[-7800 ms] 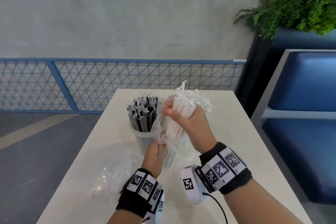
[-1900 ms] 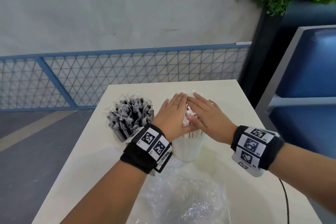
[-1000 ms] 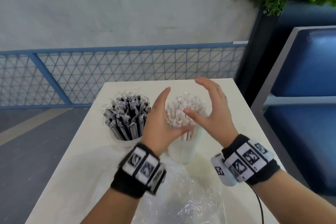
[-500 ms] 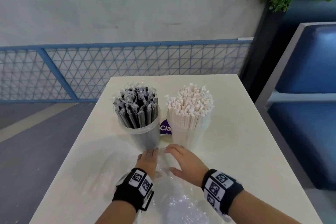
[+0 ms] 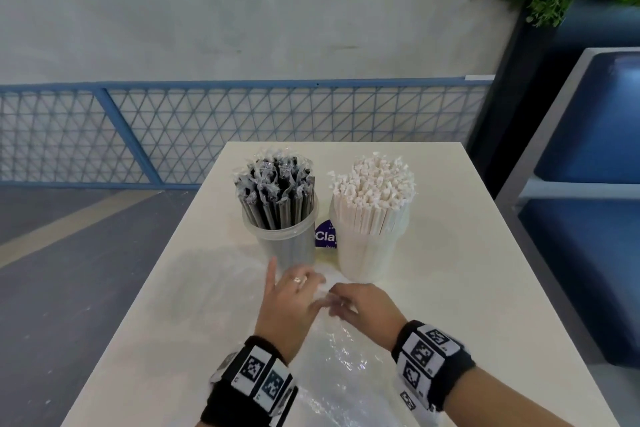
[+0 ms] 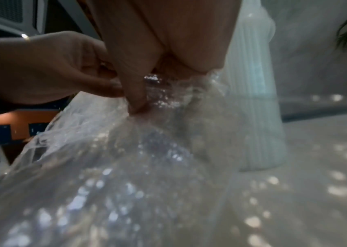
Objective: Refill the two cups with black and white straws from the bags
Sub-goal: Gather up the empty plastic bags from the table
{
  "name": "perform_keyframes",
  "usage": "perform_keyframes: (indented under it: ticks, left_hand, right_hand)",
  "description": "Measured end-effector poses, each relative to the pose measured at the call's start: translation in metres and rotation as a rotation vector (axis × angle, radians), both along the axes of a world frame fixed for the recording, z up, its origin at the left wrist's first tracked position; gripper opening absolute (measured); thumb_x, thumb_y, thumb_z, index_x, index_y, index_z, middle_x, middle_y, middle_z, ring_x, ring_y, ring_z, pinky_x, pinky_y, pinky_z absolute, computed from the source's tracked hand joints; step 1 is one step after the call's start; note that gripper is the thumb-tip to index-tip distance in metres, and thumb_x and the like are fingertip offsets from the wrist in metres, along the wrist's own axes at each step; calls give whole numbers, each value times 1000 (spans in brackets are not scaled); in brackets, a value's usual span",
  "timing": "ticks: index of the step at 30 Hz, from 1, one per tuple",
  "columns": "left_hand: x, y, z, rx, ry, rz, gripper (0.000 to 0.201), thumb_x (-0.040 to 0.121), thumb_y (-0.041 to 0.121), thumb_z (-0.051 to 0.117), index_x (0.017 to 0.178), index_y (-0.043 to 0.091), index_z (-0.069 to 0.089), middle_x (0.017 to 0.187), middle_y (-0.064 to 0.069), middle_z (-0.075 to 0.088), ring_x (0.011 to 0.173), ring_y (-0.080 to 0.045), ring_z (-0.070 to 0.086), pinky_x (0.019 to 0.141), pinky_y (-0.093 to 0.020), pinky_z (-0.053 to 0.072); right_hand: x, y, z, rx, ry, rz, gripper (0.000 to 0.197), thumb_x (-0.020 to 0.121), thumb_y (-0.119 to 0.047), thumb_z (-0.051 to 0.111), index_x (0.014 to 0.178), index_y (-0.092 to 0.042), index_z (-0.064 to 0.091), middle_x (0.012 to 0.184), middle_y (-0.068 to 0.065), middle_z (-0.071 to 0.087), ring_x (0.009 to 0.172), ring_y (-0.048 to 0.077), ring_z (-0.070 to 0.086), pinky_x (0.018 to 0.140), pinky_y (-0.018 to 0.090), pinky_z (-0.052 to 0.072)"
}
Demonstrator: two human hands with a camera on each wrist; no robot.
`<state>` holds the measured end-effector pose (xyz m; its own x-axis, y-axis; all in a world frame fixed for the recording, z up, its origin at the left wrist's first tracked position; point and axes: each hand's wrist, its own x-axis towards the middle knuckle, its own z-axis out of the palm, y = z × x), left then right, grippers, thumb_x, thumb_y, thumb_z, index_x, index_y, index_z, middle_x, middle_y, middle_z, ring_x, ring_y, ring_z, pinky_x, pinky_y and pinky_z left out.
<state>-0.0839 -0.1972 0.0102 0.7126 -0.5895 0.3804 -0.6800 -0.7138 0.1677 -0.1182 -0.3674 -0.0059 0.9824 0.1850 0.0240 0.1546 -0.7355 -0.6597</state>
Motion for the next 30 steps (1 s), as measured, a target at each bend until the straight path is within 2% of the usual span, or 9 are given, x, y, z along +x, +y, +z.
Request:
perform_keyframes:
  ticks: [3, 6, 9, 11, 14, 17, 21, 27, 30]
  left_hand:
    - [-12, 20, 16, -211, -240, 195, 50, 82, 55, 47, 117, 20, 50, 127, -4, 45, 131, -21, 35, 116, -46, -2]
    - [-19, 38, 30, -446, -351, 405, 79, 67, 64, 58, 128, 18, 36, 139, -13, 29, 145, -19, 5, 118, -45, -4]
    - [-26, 42, 35, -751, -155, 475, 110, 62, 62, 69, 141, 15, 9, 149, -17, 7, 145, -22, 0, 119, -32, 3]
    - [-35, 31, 45, -1058, 256, 442, 118, 64, 33, 82, 145, 21, -3, 154, -13, 5, 143, -17, 9, 117, -32, 16]
    - [-44, 15, 53, -1303, 666, 289, 80, 71, -2, 73, 136, 18, 32, 134, -9, 50, 125, -19, 50, 98, -26, 47]
    - [-48, 0, 62, -1281, 641, 198, 32, 75, -8, 67, 97, 15, 61, 89, 0, 74, 90, -13, 69, 76, -16, 53]
    - [-53, -30, 78, -1210, 632, 132, 19, 72, -6, 72, 77, 12, 67, 68, 4, 73, 67, -10, 69, 71, -23, 57]
    - [-58, -88, 90, -1236, 774, 42, 15, 69, 8, 75, 68, 5, 60, 50, 1, 61, 45, -8, 57, 49, -21, 51]
    - [-57, -118, 93, -1122, 867, -106, 16, 69, 12, 73, 70, 11, 57, 51, 3, 59, 46, -7, 57, 47, -19, 49]
  right_hand:
    - [-7, -8, 16, 166, -82, -32, 7, 88, -24, 62, 93, -22, 66, 72, -35, 62, 73, -9, 59, 73, 6, 41]
    - [-14, -13, 33, 313, -149, -84, 5, 87, -23, 64, 90, -28, 66, 80, -20, 69, 74, 1, 65, 79, 13, 48]
    - [-18, -15, 47, 426, -203, -137, 5, 86, -22, 65, 88, -26, 67, 80, -9, 71, 71, 6, 66, 80, 23, 52]
    - [-21, -15, 54, 502, -228, -170, 7, 84, -21, 66, 86, -28, 65, 78, -13, 71, 70, 6, 65, 79, 26, 53]
    - [-26, -17, 62, 610, -222, -205, 6, 84, -17, 66, 85, -23, 64, 73, -13, 70, 70, 10, 66, 79, 25, 51]
    - [-36, -25, 67, 580, -229, -230, 22, 80, -27, 70, 99, -20, 61, 88, -16, 70, 88, 6, 65, 85, 22, 46]
    - [-57, -41, 81, 563, -353, -283, 62, 71, -28, 78, 122, -21, 44, 109, -15, 63, 97, 2, 63, 88, 12, 44]
    - [-91, -74, 90, 720, -376, -490, 5, 82, -11, 67, 83, -13, 63, 61, -4, 68, 59, 6, 65, 67, 9, 46]
    - [-111, -97, 86, 622, -401, -645, 13, 91, -14, 56, 81, -12, 65, 51, -3, 65, 56, -1, 61, 65, 4, 41]
